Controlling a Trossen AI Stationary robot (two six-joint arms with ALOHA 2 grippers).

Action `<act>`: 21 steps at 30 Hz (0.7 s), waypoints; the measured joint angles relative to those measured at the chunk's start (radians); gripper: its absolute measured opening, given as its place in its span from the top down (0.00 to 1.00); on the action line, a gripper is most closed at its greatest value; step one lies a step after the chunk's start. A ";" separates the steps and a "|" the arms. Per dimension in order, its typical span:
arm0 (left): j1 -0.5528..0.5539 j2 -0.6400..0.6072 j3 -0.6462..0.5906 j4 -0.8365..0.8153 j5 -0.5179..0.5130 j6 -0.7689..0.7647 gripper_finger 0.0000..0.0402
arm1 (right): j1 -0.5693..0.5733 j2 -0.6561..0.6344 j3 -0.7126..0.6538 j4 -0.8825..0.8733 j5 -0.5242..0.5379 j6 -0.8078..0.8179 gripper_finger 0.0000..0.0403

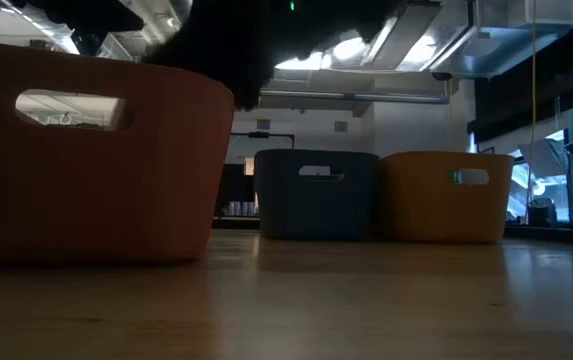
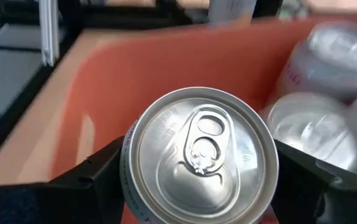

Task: Sort soda cans
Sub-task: Put the pink-white soda can into the orange bin

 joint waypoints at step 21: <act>0.001 0.013 -0.015 0.019 0.001 0.004 1.00 | -0.015 0.060 0.002 0.017 0.101 0.000 0.11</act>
